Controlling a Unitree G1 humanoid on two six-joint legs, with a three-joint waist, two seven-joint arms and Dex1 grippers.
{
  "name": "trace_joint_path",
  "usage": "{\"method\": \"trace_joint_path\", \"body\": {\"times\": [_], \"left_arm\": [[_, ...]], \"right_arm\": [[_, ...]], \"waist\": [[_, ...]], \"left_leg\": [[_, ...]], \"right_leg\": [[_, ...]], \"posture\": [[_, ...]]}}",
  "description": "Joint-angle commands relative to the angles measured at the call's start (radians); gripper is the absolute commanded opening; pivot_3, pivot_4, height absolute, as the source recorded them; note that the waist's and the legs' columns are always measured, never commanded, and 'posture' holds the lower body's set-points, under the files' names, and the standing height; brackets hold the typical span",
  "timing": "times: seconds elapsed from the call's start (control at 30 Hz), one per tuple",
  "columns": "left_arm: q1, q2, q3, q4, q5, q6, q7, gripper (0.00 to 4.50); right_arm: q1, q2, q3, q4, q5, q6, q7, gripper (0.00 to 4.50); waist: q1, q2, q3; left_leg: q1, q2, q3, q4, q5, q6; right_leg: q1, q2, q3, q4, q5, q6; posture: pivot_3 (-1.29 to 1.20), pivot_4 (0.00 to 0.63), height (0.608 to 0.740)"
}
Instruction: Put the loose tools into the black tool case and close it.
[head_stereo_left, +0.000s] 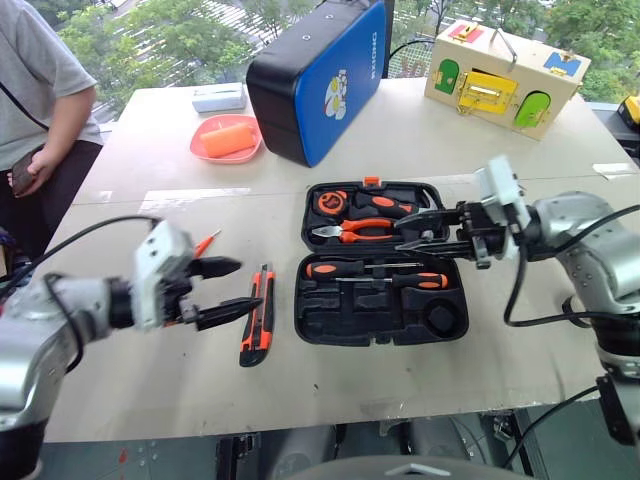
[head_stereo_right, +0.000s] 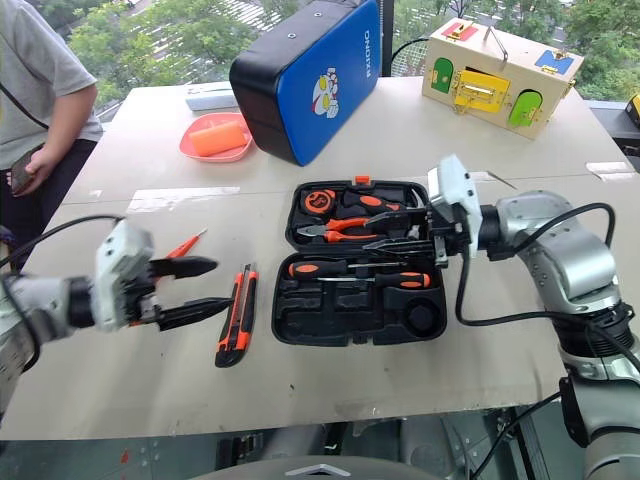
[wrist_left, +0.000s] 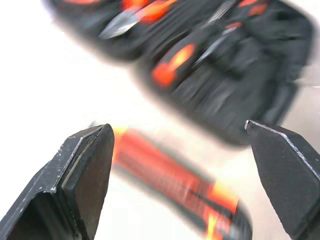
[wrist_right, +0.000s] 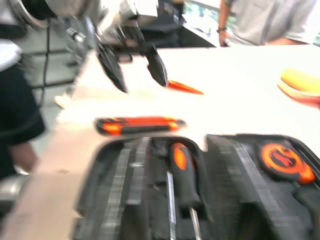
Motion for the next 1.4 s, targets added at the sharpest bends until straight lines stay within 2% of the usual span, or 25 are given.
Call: {"method": "trace_joint_path", "body": {"times": [0.03, 0.07, 0.1, 0.13, 0.27, 0.33, 0.43, 0.53, 0.6, 0.7, 0.77, 0.93, 1.07, 1.13, 1.23, 1.4], "left_arm": [[0.216, -0.101, 0.234, -0.098, 0.022, -0.007, 0.044, 4.5], [0.314, -0.163, 0.297, -0.109, 0.046, -0.035, 0.051, 4.5], [0.396, -0.217, 0.35, -0.117, 0.062, -0.057, 0.061, 4.5], [0.446, -0.251, 0.38, -0.121, 0.069, -0.074, 0.068, 4.5], [0.531, -0.29, 0.411, -0.083, 0.101, -0.146, 0.078, 4.5], [0.525, -0.269, 0.402, -0.048, 0.116, -0.168, 0.082, 4.5], [0.469, -0.195, 0.368, 0.021, 0.136, -0.182, 0.078, 4.5], [0.32, -0.039, 0.275, 0.153, 0.156, -0.158, 0.065, 4.5], [0.182, 0.069, 0.159, 0.28, 0.191, -0.169, 0.052, 4.5], [-0.045, 0.17, -0.033, 0.479, 0.257, -0.194, 0.041, 4.5], [-0.224, 0.195, -0.164, 0.621, 0.309, -0.213, 0.037, 4.5], [-0.576, 0.158, -0.407, 0.909, 0.452, -0.305, 0.025, 4.5], [-0.726, 0.112, -0.515, 1.054, 0.509, -0.333, -0.016, 4.5], [-0.755, 0.101, -0.554, 1.101, 0.534, -0.344, -0.04, 4.08], [-0.762, 0.098, -0.585, 1.134, 0.552, -0.34, -0.079, 3.23], [-0.733, 0.103, -0.582, 1.126, 0.56, -0.337, -0.092, 0.89]], "right_arm": [[-0.039, -0.007, -0.001, -0.021, 0.04, 0.005, 0.052, 3.35], [-0.054, -0.001, 0.009, -0.01, 0.033, -0.002, 0.058, 3.72], [-0.067, 0.004, 0.017, -0.003, 0.03, -0.007, 0.067, 4.3], [-0.075, 0.007, 0.022, 0.002, 0.029, -0.009, 0.074, 4.41], [-0.087, 0.011, 0.033, 0.015, 0.015, -0.027, 0.084, 4.41], [-0.082, 0.007, 0.036, 0.014, 0.004, -0.044, 0.093, 4.41], [-0.072, 0.002, 0.031, 0.0, 0.003, -0.044, 0.09, 4.41], [-0.057, -0.011, 0.015, -0.034, 0.008, -0.035, 0.075, 4.41], [-0.047, -0.023, 0.0, -0.059, 0.015, -0.028, 0.06, 4.41], [-0.033, -0.04, -0.018, -0.1, 0.031, -0.011, 0.038, 4.41], [-0.021, -0.051, -0.03, -0.132, 0.042, 0.003, 0.015, 4.41], [0.017, -0.065, -0.054, -0.195, 0.064, 0.029, -0.048, 4.41], [0.047, -0.077, -0.072, -0.232, 0.077, 0.044, -0.088, 4.41], [0.057, -0.084, -0.08, -0.242, 0.081, 0.047, -0.101, 4.5], [0.063, -0.094, -0.088, -0.249, 0.085, 0.049, -0.113, 4.5], [0.078, -0.114, -0.094, -0.248, 0.088, 0.041, -0.117, 4.5]], "waist": [[0.002, 0.0, 0.0], [0.001, 0.0, 0.0], [-0.003, 0.0, 0.0], [-0.001, -0.001, 0.0], [0.041, 0.0, 0.0], [0.063, 0.0, 0.0], [0.069, 0.0, 0.0], [0.074, 0.0, 0.0], [0.077, 0.0, 0.0], [0.061, 0.0, 0.0], [0.052, 0.0, 0.0], [0.021, -0.002, -0.001], [0.001, -0.003, -0.001], [-0.005, -0.003, -0.001], [-0.003, -0.003, -0.001], [-0.001, -0.002, -0.002]], "left_leg": [[0.0, 0.0, 0.0, 0.0, 0.0, 0.0], [0.0, 0.0, 0.0, 0.0, 0.0, 0.0], [0.001, 0.0, 0.001, 0.0, 0.0, 0.0], [0.001, 0.0, 0.002, 0.0, 0.0, 0.0], [0.0, 0.001, -0.001, 0.0, -0.001, 0.001], [0.0, 0.001, -0.002, 0.0, -0.003, 0.004], [0.0, 0.001, -0.001, 0.001, -0.003, 0.004], [0.0, 0.001, -0.002, 0.001, -0.003, 0.004], [0.0, 0.001, -0.002, 0.001, -0.001, 0.001], [0.0, 0.001, -0.002, -0.001, 0.0, -0.001], [0.0, 0.001, -0.002, -0.002, 0.0, -0.001], [-0.002, 0.002, -0.001, -0.002, 0.001, -0.002], [-0.002, 0.001, 0.0, -0.001, 0.001, -0.002], [-0.002, 0.001, 0.001, 0.0, 0.001, -0.002], [-0.002, 0.0, 0.001, 0.002, 0.001, -0.002], [-0.001, 0.0, 0.001, 0.003, 0.001, -0.002]], "right_leg": [[0.0, 0.0, 0.0, 0.0, 0.0, 0.0], [0.0, 0.0, 0.0, 0.0, 0.0, 0.0], [0.0, -0.001, 0.001, -0.001, 0.001, -0.001], [0.0, 0.0, 0.002, -0.002, 0.001, -0.002], [0.001, -0.001, 0.001, -0.004, 0.003, -0.004], [0.001, -0.001, -0.001, -0.004, 0.004, -0.006], [0.002, 0.0, -0.002, -0.005, 0.005, -0.007], [0.002, 0.0, -0.004, -0.005, 0.005, -0.008], [0.002, 0.001, -0.004, -0.004, 0.006, -0.008], [0.001, 0.001, -0.004, -0.005, 0.006, -0.007], [0.0, 0.002, -0.004, -0.005, 0.006, -0.007], [-0.003, 0.001, -0.006, -0.003, 0.006, -0.006], [-0.005, 0.0, -0.008, 0.002, 0.006, -0.006], [-0.008, 0.0, -0.008, 0.005, 0.006, -0.006], [-0.009, 0.0, -0.007, 0.008, 0.006, -0.006], [-0.009, 0.0, -0.007, 0.009, 0.006, -0.006]], "posture": [[0.0, 0.15, 0.735], [0.0, 0.15, 0.735], [0.0, 0.15, 0.735], [0.0, 0.15, 0.735], [0.0, 0.15, 0.735], [0.0, 0.15, 0.735], [0.0, 0.15, 0.735], [0.0, 0.15, 0.735], [0.0, 0.15, 0.735], [0.0, 0.15, 0.735], [0.0, 0.15, 0.735], [0.0, 0.15, 0.735], [0.0, 0.15, 0.735], [0.0, 0.15, 0.735], [0.0, 0.15, 0.735], [0.0, 0.15, 0.735]]}}
